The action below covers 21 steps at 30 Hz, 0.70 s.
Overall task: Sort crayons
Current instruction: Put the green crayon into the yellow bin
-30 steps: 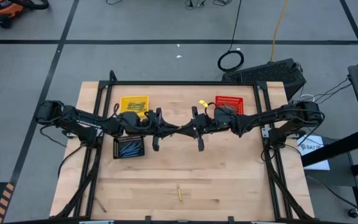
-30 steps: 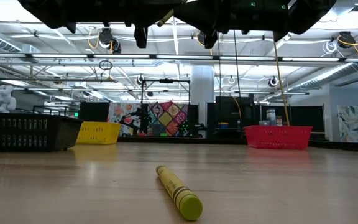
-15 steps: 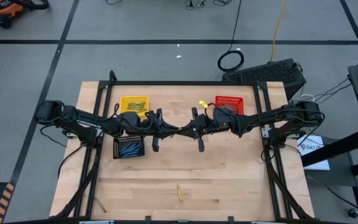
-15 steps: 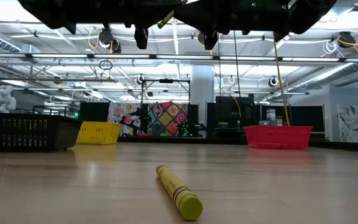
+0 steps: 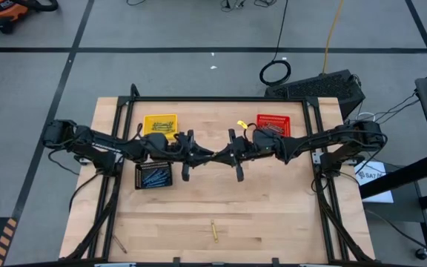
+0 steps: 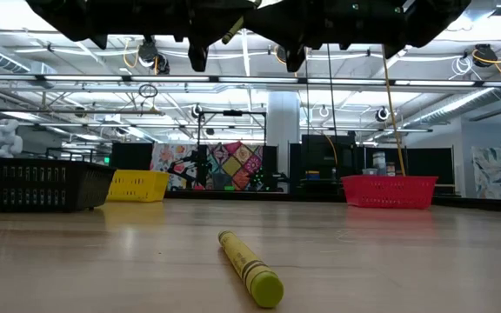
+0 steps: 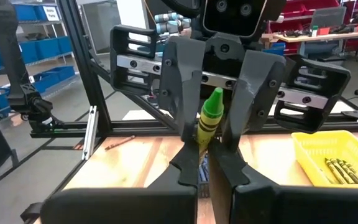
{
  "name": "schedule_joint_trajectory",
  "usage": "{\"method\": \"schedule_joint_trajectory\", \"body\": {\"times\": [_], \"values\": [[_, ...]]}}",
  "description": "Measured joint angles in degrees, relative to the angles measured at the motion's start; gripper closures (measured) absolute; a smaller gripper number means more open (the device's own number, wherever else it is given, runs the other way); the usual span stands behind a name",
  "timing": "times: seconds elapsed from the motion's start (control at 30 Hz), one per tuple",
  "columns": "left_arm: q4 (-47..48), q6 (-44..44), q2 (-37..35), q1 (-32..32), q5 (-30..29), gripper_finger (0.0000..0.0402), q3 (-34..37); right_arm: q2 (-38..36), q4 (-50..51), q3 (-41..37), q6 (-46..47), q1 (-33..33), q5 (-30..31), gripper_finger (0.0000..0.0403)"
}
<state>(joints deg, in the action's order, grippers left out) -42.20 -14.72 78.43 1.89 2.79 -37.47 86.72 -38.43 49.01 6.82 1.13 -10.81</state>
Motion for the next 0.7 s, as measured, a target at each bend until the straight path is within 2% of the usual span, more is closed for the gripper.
{"method": "schedule_joint_trajectory", "body": {"times": [0.23,0.5,0.7], "values": [[4.2,-1.5,0.0,0.0,0.1,0.0315,-1.2,0.4,3.1,1.4,2.5,0.1,-0.3,0.0402],[4.0,-1.4,-0.1,0.0,0.0,0.0315,-1.2,1.2,10.2,5.6,0.9,-0.1,-0.2,0.0403],[4.0,0.6,0.0,0.0,0.0,0.0340,-1.2,1.2,11.4,5.7,1.2,-0.1,-1.1,0.0403]]}}
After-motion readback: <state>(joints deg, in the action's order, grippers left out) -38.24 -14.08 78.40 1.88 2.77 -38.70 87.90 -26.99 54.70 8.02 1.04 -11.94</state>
